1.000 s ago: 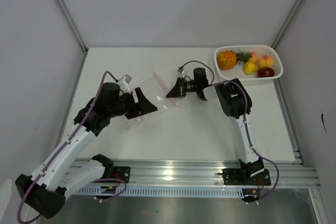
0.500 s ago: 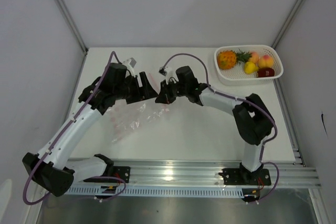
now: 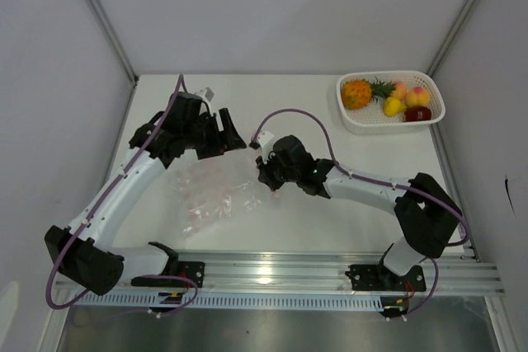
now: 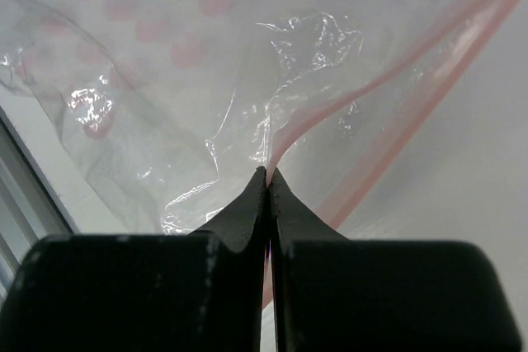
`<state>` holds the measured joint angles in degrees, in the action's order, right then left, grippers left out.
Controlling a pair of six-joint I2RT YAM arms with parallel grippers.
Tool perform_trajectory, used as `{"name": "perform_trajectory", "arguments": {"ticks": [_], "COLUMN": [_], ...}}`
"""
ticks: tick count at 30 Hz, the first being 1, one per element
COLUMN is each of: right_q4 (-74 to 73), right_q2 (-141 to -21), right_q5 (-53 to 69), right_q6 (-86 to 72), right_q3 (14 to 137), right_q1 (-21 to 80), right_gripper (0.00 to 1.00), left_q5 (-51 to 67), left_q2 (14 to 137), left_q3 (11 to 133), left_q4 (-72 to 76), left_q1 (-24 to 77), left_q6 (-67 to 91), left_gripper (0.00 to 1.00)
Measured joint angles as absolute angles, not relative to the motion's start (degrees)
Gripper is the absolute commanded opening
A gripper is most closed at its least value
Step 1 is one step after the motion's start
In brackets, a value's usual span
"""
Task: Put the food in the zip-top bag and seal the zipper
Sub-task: Pick up the zipper food storage bag at the center of the board.
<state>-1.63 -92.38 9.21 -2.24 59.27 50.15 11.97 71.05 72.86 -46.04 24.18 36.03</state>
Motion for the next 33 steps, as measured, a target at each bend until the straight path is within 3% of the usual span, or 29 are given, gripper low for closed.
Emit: {"name": "perform_trajectory", "arguments": {"ticks": [16, 33], "right_q4": [1.91, -0.25], "right_q2": [-78.91, -77.8], "right_q5": [5.37, 5.37], "right_q6": [-0.36, 0.58], "right_q3": [54.02, 54.92], "right_q1": [56.53, 57.08], "right_gripper": [0.0, 0.0], "left_q5": [15.73, 15.09], "left_q2": [76.84, 77.56], "left_q3": [72.84, 72.82], "left_q4": [-45.21, -45.63], "left_q1": [23.94, 28.08], "left_q6": [37.5, 37.01], "left_gripper": [0.79, 0.77]}}
